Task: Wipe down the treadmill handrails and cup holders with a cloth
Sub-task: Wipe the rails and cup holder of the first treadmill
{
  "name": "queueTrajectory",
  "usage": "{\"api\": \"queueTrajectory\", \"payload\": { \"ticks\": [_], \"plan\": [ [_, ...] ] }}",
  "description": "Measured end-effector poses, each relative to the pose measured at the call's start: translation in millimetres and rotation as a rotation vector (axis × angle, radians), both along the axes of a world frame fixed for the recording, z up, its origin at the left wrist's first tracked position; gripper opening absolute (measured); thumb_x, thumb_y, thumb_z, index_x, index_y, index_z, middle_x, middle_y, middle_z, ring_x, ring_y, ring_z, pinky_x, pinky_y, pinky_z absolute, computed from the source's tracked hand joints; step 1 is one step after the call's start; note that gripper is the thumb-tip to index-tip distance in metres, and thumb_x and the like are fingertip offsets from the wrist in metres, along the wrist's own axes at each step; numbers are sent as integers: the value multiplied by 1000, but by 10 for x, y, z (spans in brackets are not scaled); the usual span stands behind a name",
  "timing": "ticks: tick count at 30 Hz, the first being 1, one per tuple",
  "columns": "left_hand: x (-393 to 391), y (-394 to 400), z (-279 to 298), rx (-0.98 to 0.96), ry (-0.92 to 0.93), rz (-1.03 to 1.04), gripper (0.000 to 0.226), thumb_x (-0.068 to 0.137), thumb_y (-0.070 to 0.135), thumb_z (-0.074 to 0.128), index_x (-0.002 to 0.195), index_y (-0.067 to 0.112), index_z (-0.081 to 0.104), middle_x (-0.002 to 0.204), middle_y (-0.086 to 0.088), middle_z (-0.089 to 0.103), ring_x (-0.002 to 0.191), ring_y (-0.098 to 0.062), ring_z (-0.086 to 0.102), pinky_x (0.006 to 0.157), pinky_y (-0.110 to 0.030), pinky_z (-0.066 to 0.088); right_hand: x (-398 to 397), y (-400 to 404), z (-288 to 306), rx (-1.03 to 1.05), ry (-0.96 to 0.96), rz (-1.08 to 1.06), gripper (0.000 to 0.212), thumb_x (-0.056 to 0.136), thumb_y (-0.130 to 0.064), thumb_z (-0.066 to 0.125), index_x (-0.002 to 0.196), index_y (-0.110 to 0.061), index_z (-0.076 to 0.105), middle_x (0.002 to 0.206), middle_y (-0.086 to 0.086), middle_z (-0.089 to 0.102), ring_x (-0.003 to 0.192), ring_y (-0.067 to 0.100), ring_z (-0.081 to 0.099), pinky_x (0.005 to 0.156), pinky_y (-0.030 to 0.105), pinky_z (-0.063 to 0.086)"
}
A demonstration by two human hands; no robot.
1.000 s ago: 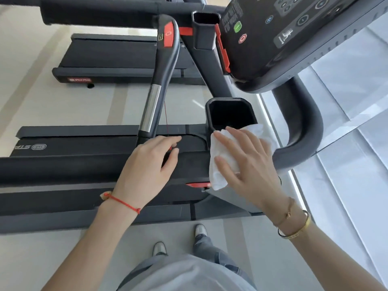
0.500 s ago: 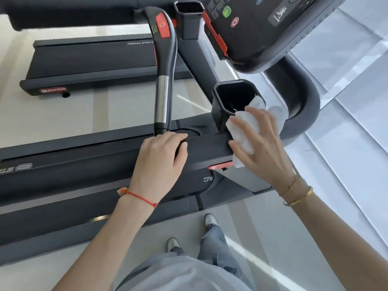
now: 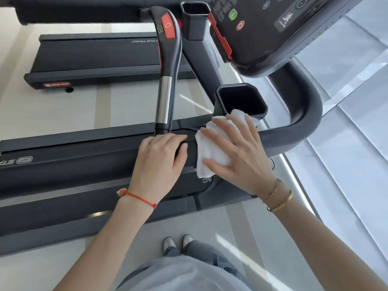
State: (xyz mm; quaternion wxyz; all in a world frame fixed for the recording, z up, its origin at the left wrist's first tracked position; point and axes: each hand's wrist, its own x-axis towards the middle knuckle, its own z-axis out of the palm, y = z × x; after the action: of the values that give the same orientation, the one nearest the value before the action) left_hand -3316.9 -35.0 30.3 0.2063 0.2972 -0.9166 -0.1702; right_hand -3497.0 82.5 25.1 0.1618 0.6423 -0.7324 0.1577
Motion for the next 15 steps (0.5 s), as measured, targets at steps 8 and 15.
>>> {"api": "queueTrajectory", "payload": {
  "ticks": [8, 15],
  "plan": [
    [-54, 44, -56, -112, -18, 79, 29, 101, 25, 44, 111, 16, 70, 102, 5, 73, 88, -18, 66, 88, -35, 43, -20, -60, -94, -74, 7, 55, 51, 93, -55, 52, 130, -22, 61, 134, 7, 56, 116, 37, 53, 103, 49, 35],
    [-83, 66, -79, -151, -10, 105, 29, 101, 25, 43, 108, 18, 70, 99, 8, 73, 86, -16, 65, 88, -34, 43, -308, 94, -135, -109, -37, 85, 50, 91, -51, 58, 129, -19, 62, 133, 10, 55, 114, 34, 53, 103, 46, 37]
  ]
}}
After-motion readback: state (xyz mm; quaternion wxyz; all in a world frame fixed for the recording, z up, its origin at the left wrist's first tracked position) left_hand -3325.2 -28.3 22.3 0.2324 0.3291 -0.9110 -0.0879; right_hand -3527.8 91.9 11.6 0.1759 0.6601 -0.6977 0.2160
